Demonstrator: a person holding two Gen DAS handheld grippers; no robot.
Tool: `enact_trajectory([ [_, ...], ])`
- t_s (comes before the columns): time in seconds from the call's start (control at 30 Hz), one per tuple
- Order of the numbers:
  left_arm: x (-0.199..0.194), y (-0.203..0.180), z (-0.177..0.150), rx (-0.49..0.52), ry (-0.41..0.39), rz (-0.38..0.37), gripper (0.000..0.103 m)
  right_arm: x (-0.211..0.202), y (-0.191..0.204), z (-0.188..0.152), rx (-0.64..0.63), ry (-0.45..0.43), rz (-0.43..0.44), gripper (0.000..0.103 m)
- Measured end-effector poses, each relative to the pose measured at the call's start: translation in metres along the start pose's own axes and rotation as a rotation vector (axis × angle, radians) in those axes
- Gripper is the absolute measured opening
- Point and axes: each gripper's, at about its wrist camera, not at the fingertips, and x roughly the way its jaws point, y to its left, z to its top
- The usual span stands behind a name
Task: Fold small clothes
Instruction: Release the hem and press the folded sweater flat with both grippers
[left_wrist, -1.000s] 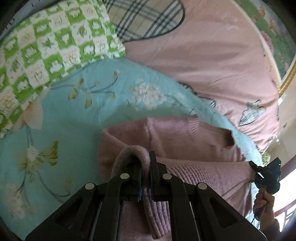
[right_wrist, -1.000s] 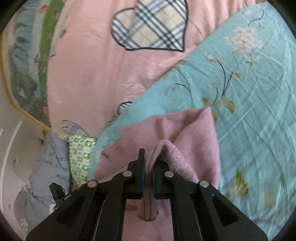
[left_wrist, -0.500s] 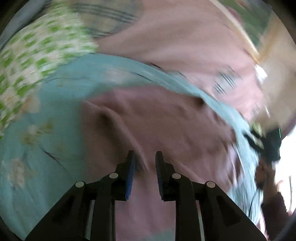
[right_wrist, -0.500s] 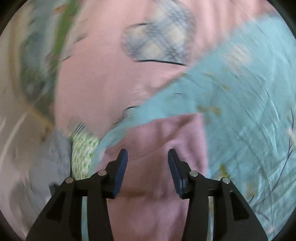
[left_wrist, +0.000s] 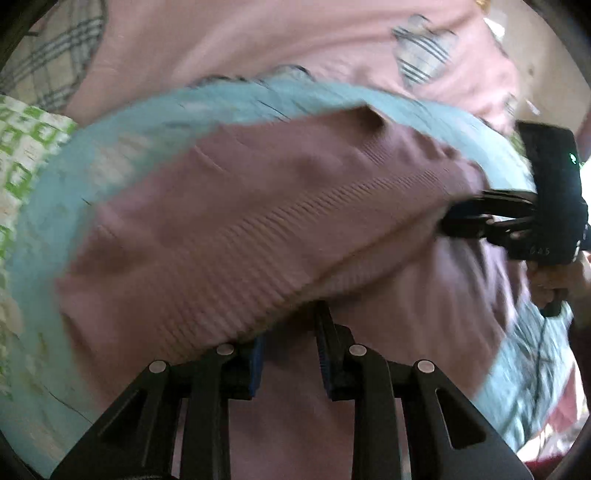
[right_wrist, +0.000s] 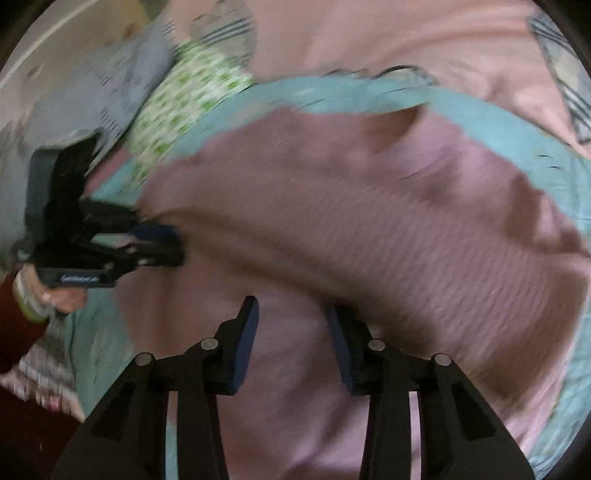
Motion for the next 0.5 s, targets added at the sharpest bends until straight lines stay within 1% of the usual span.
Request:
enact_trajectory([
  [0.03,0.002,0.009,0.008,-0.027,-0.018,0.034,0.025,-0.002,-0.011,0.006,0.025,-0.028,-0.052,0.039],
  [0.1,0.007,0.027,0.021,-0.093,-0.047,0.079,0.025,-0.007,-0.033,0.017,0.100,-0.084,-0.114,0.039],
  [0.17,0.011,0.046,0.031,-0.165,-0.087,0.107,0.025,-0.011,-0.054,0.024,0.188,-0.143,-0.185,0.039],
  [0.2,0.012,0.053,0.036,-0.189,-0.101,0.115,0.025,-0.014,-0.066,0.028,0.242,-0.175,-0.197,0.039],
  [0.27,0.015,0.062,0.044,-0.233,-0.130,0.150,0.025,-0.015,-0.076,0.036,0.306,-0.215,-0.203,0.039],
  [0.33,0.018,0.071,0.050,-0.266,-0.139,0.189,0.025,-0.014,-0.083,0.039,0.360,-0.244,-0.248,0.039],
  [0.37,0.016,0.075,0.051,-0.279,-0.142,0.193,0.025,-0.015,-0.088,0.038,0.382,-0.258,-0.246,0.039],
  [0.43,0.007,0.079,0.047,-0.306,-0.159,0.164,0.025,-0.028,-0.091,0.032,0.420,-0.292,-0.230,0.039],
  [0.5,-0.012,0.081,0.032,-0.315,-0.194,0.131,0.028,-0.046,-0.086,0.022,0.408,-0.325,-0.213,0.039],
])
